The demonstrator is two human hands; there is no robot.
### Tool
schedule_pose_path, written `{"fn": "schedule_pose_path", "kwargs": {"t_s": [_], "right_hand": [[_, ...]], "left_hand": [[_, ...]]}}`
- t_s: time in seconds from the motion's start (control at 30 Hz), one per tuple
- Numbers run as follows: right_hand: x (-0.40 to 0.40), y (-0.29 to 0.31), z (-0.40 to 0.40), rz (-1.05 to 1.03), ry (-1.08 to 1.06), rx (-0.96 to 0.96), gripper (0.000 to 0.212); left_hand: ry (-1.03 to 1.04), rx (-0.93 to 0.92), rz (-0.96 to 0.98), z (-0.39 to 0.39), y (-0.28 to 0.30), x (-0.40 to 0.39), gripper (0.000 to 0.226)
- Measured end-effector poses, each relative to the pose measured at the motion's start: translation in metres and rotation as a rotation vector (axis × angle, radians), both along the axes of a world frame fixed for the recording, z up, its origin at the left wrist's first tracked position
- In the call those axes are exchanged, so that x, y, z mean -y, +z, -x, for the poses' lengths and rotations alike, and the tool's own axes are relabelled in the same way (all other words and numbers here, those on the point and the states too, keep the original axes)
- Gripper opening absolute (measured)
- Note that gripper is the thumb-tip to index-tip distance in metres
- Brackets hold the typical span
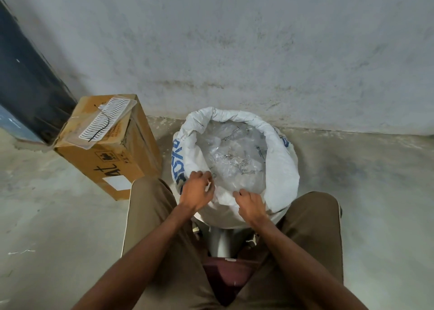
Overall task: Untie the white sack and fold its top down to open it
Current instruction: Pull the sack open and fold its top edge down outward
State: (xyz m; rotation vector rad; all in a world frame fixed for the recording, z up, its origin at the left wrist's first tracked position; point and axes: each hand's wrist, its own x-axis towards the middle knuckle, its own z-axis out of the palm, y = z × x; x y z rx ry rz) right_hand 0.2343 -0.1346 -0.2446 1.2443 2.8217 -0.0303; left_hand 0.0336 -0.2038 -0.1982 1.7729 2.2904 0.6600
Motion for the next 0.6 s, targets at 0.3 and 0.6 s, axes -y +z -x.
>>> {"fn": "schedule_pose_path", "kwargs": {"t_s": [0.3, 0.6], "right_hand": [[-0.024, 0.03, -0.024, 0.271, 0.015, -0.361, 0.038], [-0.039, 0.04, -0.049, -0.22, -0.427, -0.131, 0.046]], "left_hand": [[0.637, 0.532, -0.024, -0.022, -0.026, -0.016, 0.082], [0.502, 0.171, 0.08, -0.019, 0.002, -0.017, 0.066]]}}
